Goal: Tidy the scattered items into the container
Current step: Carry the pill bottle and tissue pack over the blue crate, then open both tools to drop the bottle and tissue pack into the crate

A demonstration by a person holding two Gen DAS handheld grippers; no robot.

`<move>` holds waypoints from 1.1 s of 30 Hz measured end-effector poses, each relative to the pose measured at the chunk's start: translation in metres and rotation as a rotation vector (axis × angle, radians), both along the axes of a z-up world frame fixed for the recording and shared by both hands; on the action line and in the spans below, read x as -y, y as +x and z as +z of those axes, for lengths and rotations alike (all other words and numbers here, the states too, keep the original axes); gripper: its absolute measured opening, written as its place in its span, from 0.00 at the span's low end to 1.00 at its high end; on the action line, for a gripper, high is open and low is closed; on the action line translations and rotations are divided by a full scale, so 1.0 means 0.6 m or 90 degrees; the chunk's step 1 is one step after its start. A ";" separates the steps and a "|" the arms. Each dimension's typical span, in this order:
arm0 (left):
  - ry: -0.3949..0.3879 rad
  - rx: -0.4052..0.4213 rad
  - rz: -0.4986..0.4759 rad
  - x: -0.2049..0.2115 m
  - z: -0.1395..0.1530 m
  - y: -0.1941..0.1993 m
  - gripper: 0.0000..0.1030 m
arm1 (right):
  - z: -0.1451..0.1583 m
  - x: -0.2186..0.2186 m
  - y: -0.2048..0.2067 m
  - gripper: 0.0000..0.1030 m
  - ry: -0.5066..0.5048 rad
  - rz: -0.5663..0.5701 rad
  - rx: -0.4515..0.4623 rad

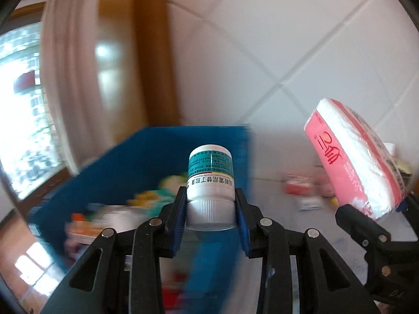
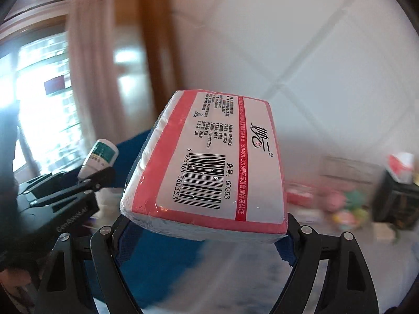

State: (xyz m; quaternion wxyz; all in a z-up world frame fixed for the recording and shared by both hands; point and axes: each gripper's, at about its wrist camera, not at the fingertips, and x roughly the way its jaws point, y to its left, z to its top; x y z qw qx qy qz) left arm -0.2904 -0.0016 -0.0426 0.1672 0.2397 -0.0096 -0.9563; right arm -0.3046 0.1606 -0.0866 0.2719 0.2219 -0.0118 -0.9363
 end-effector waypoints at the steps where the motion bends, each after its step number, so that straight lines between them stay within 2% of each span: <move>1: 0.000 0.008 0.014 0.033 -0.001 0.009 0.33 | 0.002 0.043 0.005 0.83 0.006 0.020 0.002; 3: 0.006 0.026 0.043 0.103 -0.013 0.024 0.33 | 0.000 0.119 0.016 0.83 0.022 0.049 0.005; 7: 0.025 0.054 0.068 0.196 -0.037 0.038 0.33 | -0.014 0.225 0.021 0.83 0.059 0.087 0.027; 13: 0.071 0.067 0.065 0.275 -0.055 0.044 0.33 | -0.034 0.300 0.029 0.85 0.128 0.081 0.056; 15: 0.079 0.073 0.058 0.279 -0.063 0.048 0.39 | -0.035 0.306 0.023 0.86 0.134 0.072 0.061; 17: 0.075 0.074 0.060 0.274 -0.068 0.050 0.72 | -0.036 0.305 0.023 0.88 0.140 0.061 0.065; 18: 0.073 0.068 0.061 0.269 -0.070 0.053 0.76 | -0.037 0.305 0.024 0.88 0.147 0.057 0.065; 28: 0.077 0.041 0.058 0.250 -0.056 0.081 0.78 | -0.015 0.286 0.043 0.91 0.129 0.037 0.050; 31: 0.066 0.036 0.060 0.240 -0.049 0.088 0.87 | -0.011 0.277 0.045 0.99 0.121 0.048 0.060; 33: 0.068 0.033 0.070 0.239 -0.047 0.094 0.88 | -0.017 0.286 0.046 0.99 0.141 0.067 0.070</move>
